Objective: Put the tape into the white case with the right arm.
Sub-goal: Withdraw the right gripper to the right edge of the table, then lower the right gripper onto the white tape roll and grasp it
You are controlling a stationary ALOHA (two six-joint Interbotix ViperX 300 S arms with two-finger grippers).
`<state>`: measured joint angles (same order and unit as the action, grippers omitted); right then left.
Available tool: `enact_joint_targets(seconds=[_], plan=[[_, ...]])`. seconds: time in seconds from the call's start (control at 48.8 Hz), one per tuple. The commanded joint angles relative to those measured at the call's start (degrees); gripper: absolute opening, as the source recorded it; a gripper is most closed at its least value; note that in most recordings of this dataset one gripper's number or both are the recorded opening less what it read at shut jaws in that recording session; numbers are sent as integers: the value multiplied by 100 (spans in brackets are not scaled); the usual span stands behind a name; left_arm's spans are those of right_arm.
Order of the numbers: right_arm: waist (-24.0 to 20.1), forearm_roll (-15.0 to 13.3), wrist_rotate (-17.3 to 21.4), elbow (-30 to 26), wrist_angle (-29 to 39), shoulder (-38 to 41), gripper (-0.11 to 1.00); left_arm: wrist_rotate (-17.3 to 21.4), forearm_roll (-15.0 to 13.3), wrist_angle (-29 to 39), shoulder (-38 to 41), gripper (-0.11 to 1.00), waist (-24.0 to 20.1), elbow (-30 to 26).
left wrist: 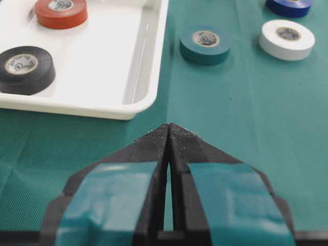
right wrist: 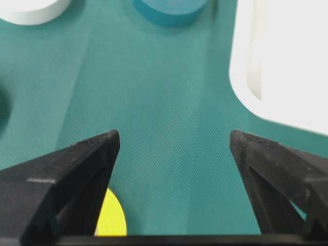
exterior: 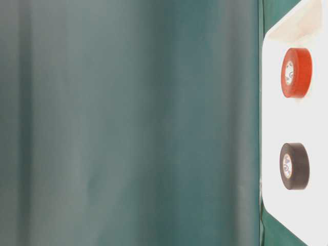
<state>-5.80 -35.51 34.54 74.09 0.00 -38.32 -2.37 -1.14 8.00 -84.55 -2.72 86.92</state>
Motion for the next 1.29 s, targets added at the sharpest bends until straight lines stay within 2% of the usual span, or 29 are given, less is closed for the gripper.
enact_joint_targets(seconds=[0.0, 0.615, 1.005, 1.272], plan=[[-97, -18, -9, -387, -132, 422, 68, 0, -18, -62, 62, 0, -9, -70], [-642, -18, -9, -2259, -193, 2997, 68, 0, -18, -62, 62, 0, -9, -70], [-967, -18, 0, -3111, -167, 3850, 68, 0, -18, -62, 53, 0, -9, -70], [-1107, -18, 0, -3428, -141, 4166, 68, 0, -18, -62, 53, 0, -9, -70]])
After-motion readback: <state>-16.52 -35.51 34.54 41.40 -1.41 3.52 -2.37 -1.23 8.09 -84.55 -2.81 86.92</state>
